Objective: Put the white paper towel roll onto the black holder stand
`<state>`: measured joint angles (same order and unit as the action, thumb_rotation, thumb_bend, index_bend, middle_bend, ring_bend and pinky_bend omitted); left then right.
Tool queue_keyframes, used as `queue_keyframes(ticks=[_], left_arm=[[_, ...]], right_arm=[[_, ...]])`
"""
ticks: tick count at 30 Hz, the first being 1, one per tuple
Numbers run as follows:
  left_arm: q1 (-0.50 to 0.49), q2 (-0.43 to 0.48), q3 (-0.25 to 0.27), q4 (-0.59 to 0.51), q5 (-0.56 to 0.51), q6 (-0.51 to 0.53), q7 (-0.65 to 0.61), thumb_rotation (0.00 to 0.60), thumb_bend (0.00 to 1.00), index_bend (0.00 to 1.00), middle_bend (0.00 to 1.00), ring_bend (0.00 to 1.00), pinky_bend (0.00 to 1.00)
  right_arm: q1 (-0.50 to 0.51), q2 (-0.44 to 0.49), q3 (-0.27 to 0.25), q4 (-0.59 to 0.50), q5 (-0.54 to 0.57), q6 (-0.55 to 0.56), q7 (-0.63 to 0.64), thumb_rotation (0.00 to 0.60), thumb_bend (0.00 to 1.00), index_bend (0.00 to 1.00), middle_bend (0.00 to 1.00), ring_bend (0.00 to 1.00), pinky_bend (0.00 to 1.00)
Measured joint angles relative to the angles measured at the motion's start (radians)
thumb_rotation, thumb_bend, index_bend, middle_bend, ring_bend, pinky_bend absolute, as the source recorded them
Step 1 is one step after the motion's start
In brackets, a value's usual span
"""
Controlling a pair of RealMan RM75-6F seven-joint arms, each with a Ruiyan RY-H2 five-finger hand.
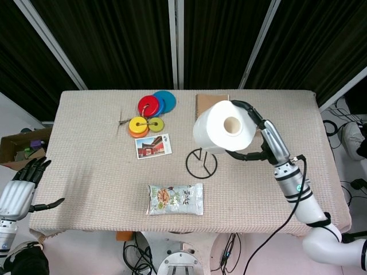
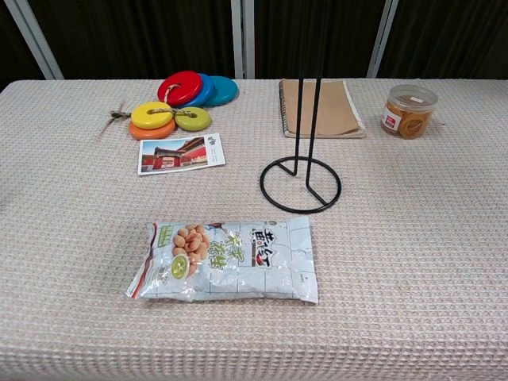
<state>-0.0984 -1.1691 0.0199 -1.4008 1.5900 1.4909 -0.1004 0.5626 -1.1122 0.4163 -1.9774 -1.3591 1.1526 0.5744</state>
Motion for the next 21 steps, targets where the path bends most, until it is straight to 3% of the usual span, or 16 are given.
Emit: queue_keyframes(ticks=[6, 17, 20, 21], left_arm=[[0.006, 0.013, 0.006, -0.001, 0.006, 0.009, -0.017, 0.278, 0.0, 0.07, 0.06, 0.05, 0.21], [0.001, 0.014, 0.004, -0.001, 0.006, 0.003, -0.023, 0.279, 0.0, 0.07, 0.06, 0.05, 0.21], [0.001, 0.015, 0.004, -0.005, 0.007, 0.004, -0.019, 0.28, 0.0, 0.07, 0.06, 0.05, 0.21], [0.002, 0.016, 0.003, -0.005, 0.007, 0.006, -0.018, 0.281, 0.0, 0.07, 0.06, 0.05, 0.21]], right_arm=[[0.067, -0.033, 0.004, -0.001, 0.127, -0.074, -0.092, 0.6, 0.31, 0.51, 0.47, 0.36, 0.49], [0.095, -0.074, -0.026, 0.04, 0.187, -0.124, -0.137, 0.6, 0.3, 0.47, 0.45, 0.35, 0.47], [0.103, -0.092, -0.038, 0.06, 0.207, -0.149, -0.138, 0.6, 0.26, 0.36, 0.38, 0.32, 0.44], [0.106, -0.098, -0.042, 0.067, 0.208, -0.161, -0.132, 0.6, 0.17, 0.2, 0.27, 0.25, 0.37]])
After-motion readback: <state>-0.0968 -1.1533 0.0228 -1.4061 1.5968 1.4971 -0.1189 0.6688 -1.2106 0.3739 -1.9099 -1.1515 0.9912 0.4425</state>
